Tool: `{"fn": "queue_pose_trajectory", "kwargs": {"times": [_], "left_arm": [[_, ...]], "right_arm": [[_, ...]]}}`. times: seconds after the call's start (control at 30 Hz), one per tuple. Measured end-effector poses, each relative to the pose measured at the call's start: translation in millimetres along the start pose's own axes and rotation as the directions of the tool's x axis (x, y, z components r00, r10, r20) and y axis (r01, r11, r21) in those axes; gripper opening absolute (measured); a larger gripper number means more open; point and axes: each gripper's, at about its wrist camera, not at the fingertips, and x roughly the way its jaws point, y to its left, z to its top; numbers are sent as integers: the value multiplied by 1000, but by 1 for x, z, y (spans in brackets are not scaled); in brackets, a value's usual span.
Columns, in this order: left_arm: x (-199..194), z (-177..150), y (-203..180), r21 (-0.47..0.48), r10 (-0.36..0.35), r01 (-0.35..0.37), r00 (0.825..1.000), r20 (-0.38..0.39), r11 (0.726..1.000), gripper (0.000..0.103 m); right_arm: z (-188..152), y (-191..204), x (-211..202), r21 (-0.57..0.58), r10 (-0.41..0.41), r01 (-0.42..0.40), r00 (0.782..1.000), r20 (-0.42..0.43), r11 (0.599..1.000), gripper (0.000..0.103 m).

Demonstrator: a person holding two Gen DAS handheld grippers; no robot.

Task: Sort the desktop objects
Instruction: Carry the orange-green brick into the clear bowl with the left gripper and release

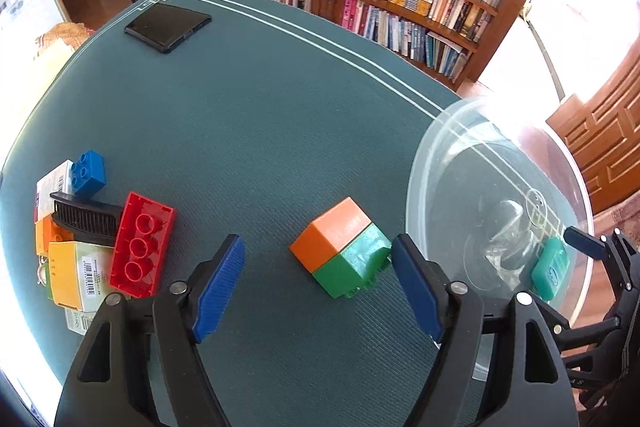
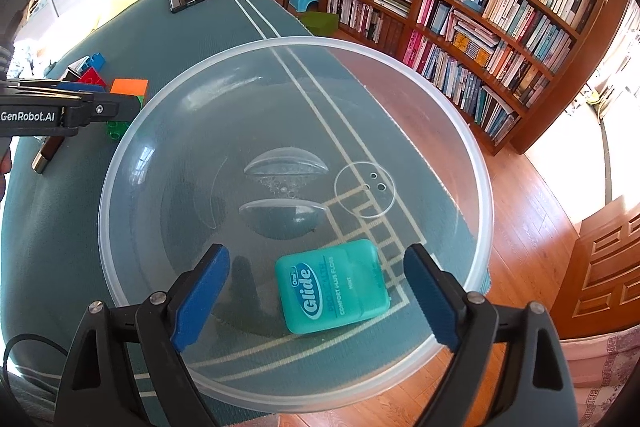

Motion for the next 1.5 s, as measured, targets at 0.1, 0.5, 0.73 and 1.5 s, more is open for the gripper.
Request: {"fn": "queue_pose_trajectory", "kwargs": {"times": [0.1, 0.5, 0.73, 1.5], "left_arm": [[-3, 1, 11, -50, 20, -21, 1000, -13, 999, 81], [10, 4, 23, -171, -24, 24, 1000, 2, 985, 78], [17, 12, 11, -113, 21, -20, 1000, 8, 993, 38], [-65, 6, -54, 19, -155, 154, 980, 123, 988, 34]], "right_arm": [[-1, 1, 0, -3, 6, -6, 1000, 2, 1000, 92], [6, -6, -4, -18, 10, -10, 1000, -3, 1000, 92], [7, -6, -3, -26, 14, -14, 1000, -6, 1000, 92], [6, 0, -6, -21, 27, -27, 1000, 4, 999, 92]]}}
